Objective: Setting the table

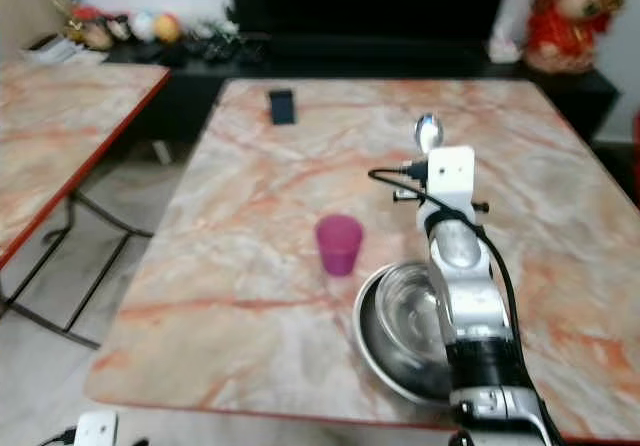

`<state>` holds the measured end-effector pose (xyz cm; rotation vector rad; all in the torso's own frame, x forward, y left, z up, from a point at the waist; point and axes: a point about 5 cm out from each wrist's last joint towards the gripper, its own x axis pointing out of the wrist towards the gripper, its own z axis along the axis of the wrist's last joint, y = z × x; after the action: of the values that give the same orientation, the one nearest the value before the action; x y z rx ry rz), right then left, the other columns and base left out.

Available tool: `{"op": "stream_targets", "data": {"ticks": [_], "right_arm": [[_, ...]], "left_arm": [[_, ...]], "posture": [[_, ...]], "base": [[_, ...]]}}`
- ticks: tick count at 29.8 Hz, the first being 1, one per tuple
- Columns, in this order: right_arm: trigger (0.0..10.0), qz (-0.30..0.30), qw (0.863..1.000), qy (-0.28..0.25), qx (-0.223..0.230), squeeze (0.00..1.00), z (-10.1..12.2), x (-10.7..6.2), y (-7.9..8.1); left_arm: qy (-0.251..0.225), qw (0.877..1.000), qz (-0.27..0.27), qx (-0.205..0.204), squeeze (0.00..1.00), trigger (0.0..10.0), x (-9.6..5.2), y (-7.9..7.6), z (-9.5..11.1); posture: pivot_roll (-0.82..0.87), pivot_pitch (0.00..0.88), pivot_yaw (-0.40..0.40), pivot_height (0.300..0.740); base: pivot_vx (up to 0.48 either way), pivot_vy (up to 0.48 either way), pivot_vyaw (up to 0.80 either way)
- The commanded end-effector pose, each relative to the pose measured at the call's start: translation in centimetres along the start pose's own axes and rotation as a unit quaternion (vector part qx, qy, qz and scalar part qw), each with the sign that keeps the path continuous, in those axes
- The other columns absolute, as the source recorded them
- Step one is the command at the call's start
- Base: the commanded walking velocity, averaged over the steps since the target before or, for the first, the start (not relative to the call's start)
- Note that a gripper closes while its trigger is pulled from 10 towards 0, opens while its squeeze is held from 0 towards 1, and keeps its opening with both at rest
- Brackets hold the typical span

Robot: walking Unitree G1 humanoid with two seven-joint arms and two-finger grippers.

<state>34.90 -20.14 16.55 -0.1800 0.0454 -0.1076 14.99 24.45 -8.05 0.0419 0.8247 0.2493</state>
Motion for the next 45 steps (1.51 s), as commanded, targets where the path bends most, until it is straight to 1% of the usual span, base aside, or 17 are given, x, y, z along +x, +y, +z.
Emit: {"op": "stream_targets", "data": {"ticks": [1,6,9,10,12,13,17,18,19,21,22,26,27,30,36,41,45], "right_arm": [[10.0,-0.018,1.000,-0.002,-0.005,0.00,0.5,-0.1,-1.5],[10.0,-0.038,0.999,-0.001,-0.019,0.00,1.1,-0.4,-3.1],[10.0,-0.058,0.997,0.008,-0.048,0.00,1.4,-1.0,-5.4],[10.0,-0.071,0.995,0.015,-0.065,0.00,1.6,-1.3,-6.9],[10.0,-0.082,0.993,0.027,-0.076,0.00,1.6,-1.6,-8.1],[10.0,-0.084,0.991,0.047,-0.090,0.00,1.4,-2.0,-9.2],[10.0,-0.070,0.989,0.090,-0.092,0.00,0.9,-2.9,-10.8],[10.0,-0.070,0.989,0.090,-0.092,0.00,0.9,-2.9,-10.8],[10.0,-0.070,0.988,0.112,-0.084,0.00,0.4,-3.4,-11.3],[10.0,-0.072,0.986,0.130,-0.077,0.00,-0.1,-3.8,-11.6],[10.0,-0.050,0.982,0.170,-0.065,0.00,-1.5,-4.4,-11.3],[10.0,-0.029,0.974,0.216,-0.062,0.00,-3.2,-5.5,-11.1],[10.0,-0.035,0.971,0.229,-0.057,0.00,-3.6,-5.9,-11.5],[10.0,-0.047,0.968,0.242,-0.052,0.00,-4.1,-6.4,-12.2],[10.0,-0.040,0.964,0.262,-0.035,0.00,-5.0,-7.2,-12.3],[10.0,-0.028,0.963,0.267,0.010,0.00,-5.7,-7.7,-11.9],[10.0,-0.033,0.962,0.269,-0.004,0.00,-6.0,-8.2,-11.9]], "left_arm": [[0.007,1.000,-0.004,0.000,0.00,10.0,0.0,-0.3,-0.2],[0.007,1.000,-0.004,0.000,0.00,10.0,0.0,-0.3,-0.3],[0.009,1.000,-0.004,0.001,0.00,10.0,-0.1,-0.2,-0.4],[0.010,1.000,-0.004,0.001,0.00,10.0,-0.1,-0.2,-0.4],[0.011,1.000,-0.004,0.001,0.00,10.0,-0.1,-0.1,-0.4],[0.012,1.000,-0.004,0.002,0.00,10.0,-0.1,-0.1,-0.5],[0.015,1.000,-0.005,0.004,0.00,10.0,-0.1,0.0,-0.5],[0.015,1.000,-0.005,0.004,0.00,10.0,-0.1,0.0,-0.5],[0.016,1.000,-0.006,0.005,0.00,10.0,-0.1,0.0,-0.5],[0.017,1.000,-0.006,0.005,0.00,10.0,-0.1,0.0,-0.5],[0.019,1.000,-0.010,0.007,0.00,10.0,0.0,-0.1,-0.5],[0.021,1.000,-0.010,0.006,0.00,10.0,0.0,0.0,-0.4],[0.023,1.000,-0.008,0.005,0.00,10.0,0.0,0.3,-0.3],[0.030,0.999,-0.007,0.006,0.00,10.0,-0.1,0.7,-0.6],[0.040,0.999,-0.004,0.006,0.00,10.0,-0.2,1.0,-1.0],[0.049,0.999,-0.005,0.009,0.00,10.0,-0.3,0.7,-1.4],[0.054,0.998,-0.006,0.011,0.00,10.0,-0.3,0.7,-1.5]], "posture": [[-0.12,0.000,0.050,0.732],[-0.12,0.000,0.050,0.732],[-0.13,0.000,0.052,0.732],[-0.13,0.000,0.052,0.732],[-0.13,0.000,0.054,0.732],[-0.14,0.000,0.055,0.732],[-0.15,0.000,0.057,0.732],[-0.15,0.000,0.057,0.732],[-0.15,0.000,0.059,0.732],[-0.15,0.000,0.060,0.732],[-0.16,0.000,0.063,0.732],[-0.16,0.000,0.059,0.732],[-0.16,0.000,0.059,0.732],[-0.16,0.000,0.062,0.732],[-0.17,0.000,0.062,0.732],[-0.17,0.000,0.062,0.732],[-0.17,0.000,0.064,0.732]], "base": [[0.000,0.000,0.00],[0.000,0.000,0.00],[0.000,0.000,0.00],[0.000,0.000,0.00],[0.000,0.000,0.00],[0.000,0.000,0.00],[0.000,0.000,0.00],[0.000,0.000,0.00],[0.000,0.000,0.00],[0.000,0.000,0.00],[0.000,0.000,0.00],[0.000,0.000,0.00],[0.000,0.000,0.00],[0.000,0.000,0.00],[0.000,0.000,0.00],[0.000,0.000,0.00],[0.000,0.000,0.00]]}}
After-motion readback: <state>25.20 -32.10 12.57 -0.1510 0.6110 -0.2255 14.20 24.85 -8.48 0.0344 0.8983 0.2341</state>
